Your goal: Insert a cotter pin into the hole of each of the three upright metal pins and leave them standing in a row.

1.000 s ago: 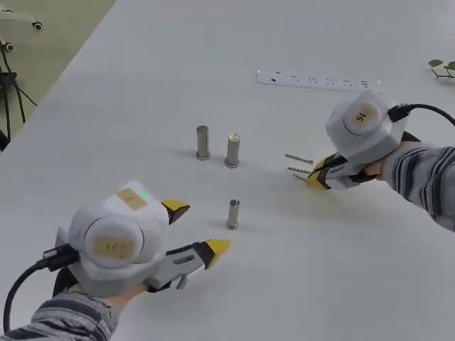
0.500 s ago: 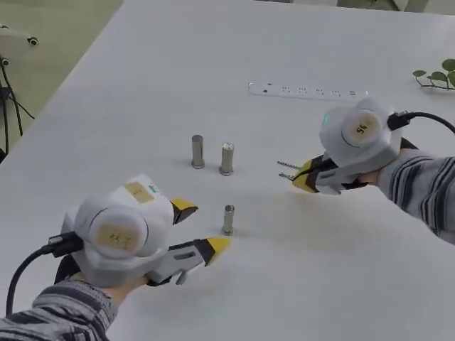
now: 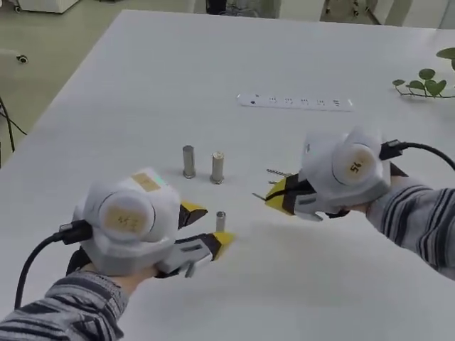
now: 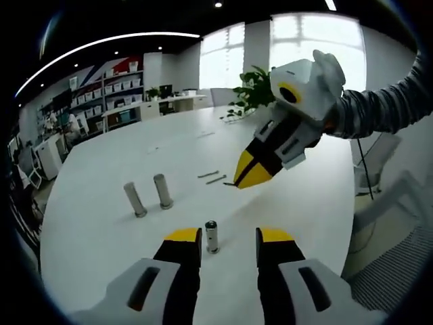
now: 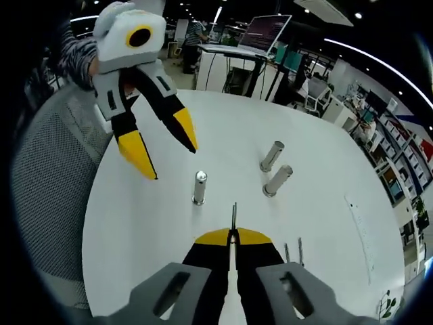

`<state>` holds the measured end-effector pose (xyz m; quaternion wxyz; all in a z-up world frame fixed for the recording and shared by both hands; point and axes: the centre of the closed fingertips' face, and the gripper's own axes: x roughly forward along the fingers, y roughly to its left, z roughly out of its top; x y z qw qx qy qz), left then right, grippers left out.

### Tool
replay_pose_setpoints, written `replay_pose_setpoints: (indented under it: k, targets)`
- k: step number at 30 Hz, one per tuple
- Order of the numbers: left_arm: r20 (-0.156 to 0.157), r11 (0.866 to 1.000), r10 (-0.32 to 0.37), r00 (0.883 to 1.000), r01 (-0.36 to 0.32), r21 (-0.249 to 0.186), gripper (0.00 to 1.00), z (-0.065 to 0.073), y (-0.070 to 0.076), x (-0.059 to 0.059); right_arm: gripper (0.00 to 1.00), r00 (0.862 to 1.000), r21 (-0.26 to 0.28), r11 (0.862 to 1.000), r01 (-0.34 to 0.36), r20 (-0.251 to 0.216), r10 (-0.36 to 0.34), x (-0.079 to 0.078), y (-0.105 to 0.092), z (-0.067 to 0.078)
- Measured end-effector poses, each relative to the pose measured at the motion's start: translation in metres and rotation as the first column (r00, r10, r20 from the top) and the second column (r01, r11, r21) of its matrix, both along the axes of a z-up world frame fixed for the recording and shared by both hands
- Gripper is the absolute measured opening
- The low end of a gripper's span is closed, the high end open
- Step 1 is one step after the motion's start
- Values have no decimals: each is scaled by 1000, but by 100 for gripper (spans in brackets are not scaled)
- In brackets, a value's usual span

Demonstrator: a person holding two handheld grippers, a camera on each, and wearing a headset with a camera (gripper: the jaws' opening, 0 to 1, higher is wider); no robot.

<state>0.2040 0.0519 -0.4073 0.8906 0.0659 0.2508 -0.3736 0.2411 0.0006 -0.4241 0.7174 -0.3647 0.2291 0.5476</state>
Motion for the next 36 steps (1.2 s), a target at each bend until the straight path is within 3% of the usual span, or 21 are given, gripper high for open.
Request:
replay_pose_setpoints:
  k: [3,13,25,31,36]
  targets:
    - [-20,1000,3,1000,-4,-20,27,1,-2,-1,0,999,33,999,-32,-40,33,-13,8,1]
    - [-101,992,26,995,-39,-121,18,3,-5,-7,0,994,25,994,-108,-3,108,-36,17,2]
    - [-195,963,36,980,-86,-254,10,4,-13,-13,0,988,60,986,-155,7,155,-52,26,10]
    - [-220,949,28,975,-95,-301,2,6,-17,-17,0,985,64,983,-170,5,170,-59,28,12]
    - [-227,948,15,974,-86,-305,0,6,-18,-21,0,984,61,982,-176,6,176,-62,29,12]
